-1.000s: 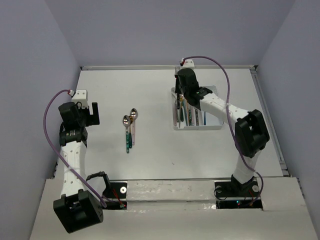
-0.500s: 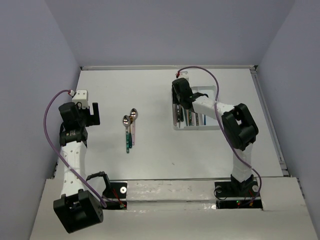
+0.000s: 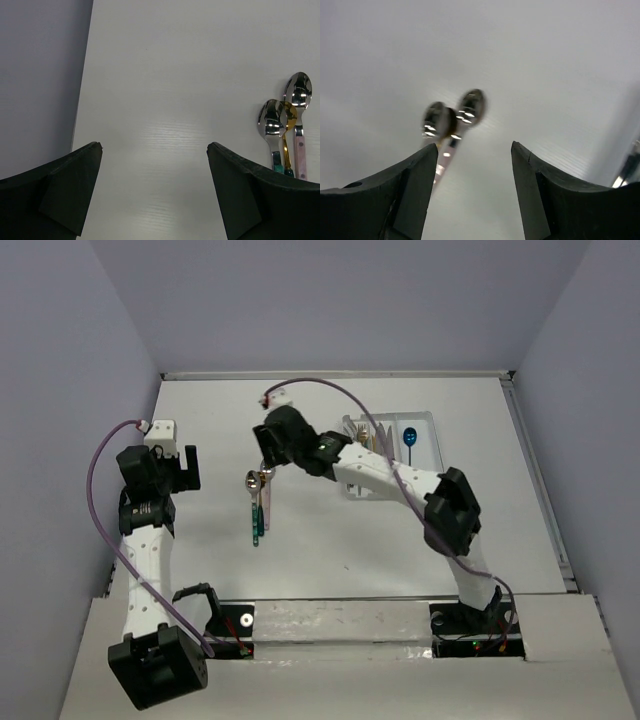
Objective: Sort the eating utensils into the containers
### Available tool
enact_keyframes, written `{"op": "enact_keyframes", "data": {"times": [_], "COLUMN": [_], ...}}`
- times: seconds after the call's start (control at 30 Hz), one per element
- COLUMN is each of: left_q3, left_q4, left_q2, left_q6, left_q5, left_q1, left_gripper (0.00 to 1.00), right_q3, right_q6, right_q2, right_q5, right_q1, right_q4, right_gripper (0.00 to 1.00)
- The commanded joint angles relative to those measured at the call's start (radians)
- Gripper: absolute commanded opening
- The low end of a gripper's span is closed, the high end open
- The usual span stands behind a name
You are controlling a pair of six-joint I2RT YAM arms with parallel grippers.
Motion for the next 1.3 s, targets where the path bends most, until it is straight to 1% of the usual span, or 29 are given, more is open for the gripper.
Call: {"op": "enact_keyframes", "data": {"times": [0.0,0.03,0.07,0.1,0.13,0.2,0.27,0.33,0.37,0.5,0.6,0.7,0.87,1.0,1.13,1.2,1.27], "left_q3": [-0.015,-0.017,-0.018,-0.018,-0.018,-0.018,-0.017,-0.015,-0.014,-0.014,-0.014,-0.014,-0.012,-0.012,-0.012,-0.012,-0.012], "left_q4": [0.042,0.042,0.044,0.044,0.045,0.047,0.045,0.045,0.045,0.045,0.047,0.047,0.047,0.047,0.048,0.048,0.048], "left_q2": [-0.040,-0.042,-0.045,-0.046,-0.048,-0.046,-0.039,-0.033,-0.028,-0.026,-0.026,-0.026,-0.022,-0.022,-0.022,-0.022,-0.020], "left_q6": [0.009,0.009,0.009,0.009,0.007,0.007,0.007,0.007,0.007,0.003,0.000,-0.002,0.000,-0.002,-0.002,-0.003,-0.006], "left_q5": [0.013,0.013,0.013,0.011,0.011,0.015,0.015,0.011,0.010,0.002,-0.004,-0.007,-0.004,-0.008,-0.012,-0.015,-0.018], "left_q1": [0.004,0.004,0.004,0.004,0.004,0.004,0.004,0.003,0.004,0.004,0.004,0.003,0.003,0.003,0.003,0.003,0.003], "left_gripper": [0.99,0.99,0.99,0.99,0.99,0.99,0.99,0.99,0.99,0.99,0.99,0.99,0.99,0.99,0.99,0.99,0.99], "right_q3": [0.371,0.440,0.550,0.583,0.593,0.569,0.547,0.544,0.545,0.545,0.553,0.548,0.529,0.565,0.628,0.625,0.598], "right_q6": [-0.036,-0.044,-0.054,-0.061,-0.065,-0.083,-0.103,-0.126,-0.128,-0.128,-0.117,-0.125,-0.156,-0.234,-0.239,-0.228,-0.209], "right_q2": [0.301,0.348,0.386,0.432,0.437,0.437,0.432,0.442,0.452,0.486,0.511,0.506,0.511,0.534,0.592,0.610,0.616], "right_q5": [-0.060,-0.038,-0.028,-0.014,-0.009,0.000,-0.007,-0.047,-0.055,-0.066,-0.044,-0.041,-0.070,-0.087,-0.107,-0.115,-0.109], "right_q1": [0.127,0.137,0.137,0.137,0.137,0.137,0.137,0.137,0.137,0.137,0.137,0.128,0.128,0.128,0.105,0.082,0.071], "right_q4": [-0.272,-0.312,-0.346,-0.389,-0.392,-0.380,-0.359,-0.357,-0.357,-0.351,-0.351,-0.352,-0.364,-0.392,-0.460,-0.476,-0.487], "right_gripper": [0.65,0.65,0.65,0.64,0.63,0.62,0.55,0.49,0.48,0.47,0.45,0.43,0.44,0.54,0.55,0.56,0.54]}}
